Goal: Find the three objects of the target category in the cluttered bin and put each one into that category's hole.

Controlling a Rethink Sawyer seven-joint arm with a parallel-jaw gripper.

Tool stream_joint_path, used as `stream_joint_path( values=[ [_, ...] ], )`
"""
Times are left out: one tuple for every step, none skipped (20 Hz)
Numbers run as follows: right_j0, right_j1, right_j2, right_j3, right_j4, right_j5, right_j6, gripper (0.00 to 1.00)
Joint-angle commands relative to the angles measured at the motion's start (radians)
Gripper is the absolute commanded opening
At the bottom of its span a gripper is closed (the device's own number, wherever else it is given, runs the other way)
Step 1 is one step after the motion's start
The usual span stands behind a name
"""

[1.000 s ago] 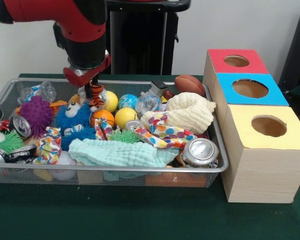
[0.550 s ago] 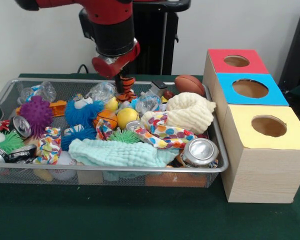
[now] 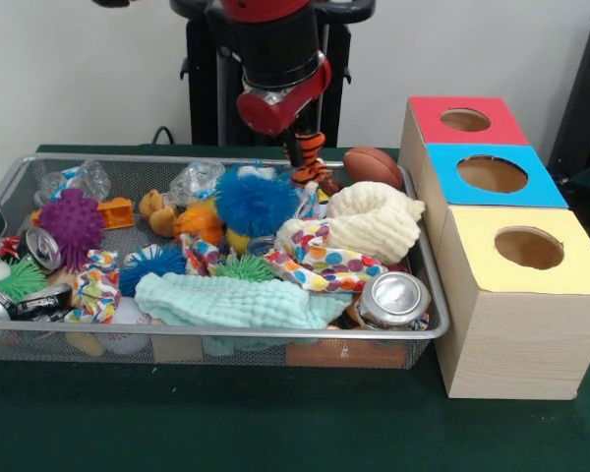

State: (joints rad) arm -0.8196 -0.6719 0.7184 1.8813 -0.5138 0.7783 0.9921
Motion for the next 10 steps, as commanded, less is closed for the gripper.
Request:
stream_joint_path(
  values=[
    [0.027, -0.043, 0.043, 0.085, 0.072, -0.053, 0.128, 0.00],
    [0.028, -0.049, 0.044, 0.093, 0.082, -0.054, 0.131, 0.00],
    [0.029, -0.058, 0.047, 0.103, 0.091, -0.052, 0.129, 0.00],
    [0.032, -0.064, 0.045, 0.106, 0.095, -0.046, 0.122, 0.00],
    [0.032, -0.071, 0.051, 0.114, 0.092, -0.039, 0.101, 0.00],
    [0.034, -0.071, 0.049, 0.115, 0.088, -0.039, 0.091, 0.00],
    [0.038, -0.074, 0.046, 0.120, 0.088, -0.041, 0.091, 0.00],
    [0.042, -0.077, 0.043, 0.124, 0.089, -0.044, 0.091, 0.00],
    [0.044, -0.084, 0.041, 0.130, 0.096, -0.045, 0.100, 0.00],
    [0.046, -0.087, 0.040, 0.132, 0.099, -0.045, 0.101, 0.00]
  ],
)
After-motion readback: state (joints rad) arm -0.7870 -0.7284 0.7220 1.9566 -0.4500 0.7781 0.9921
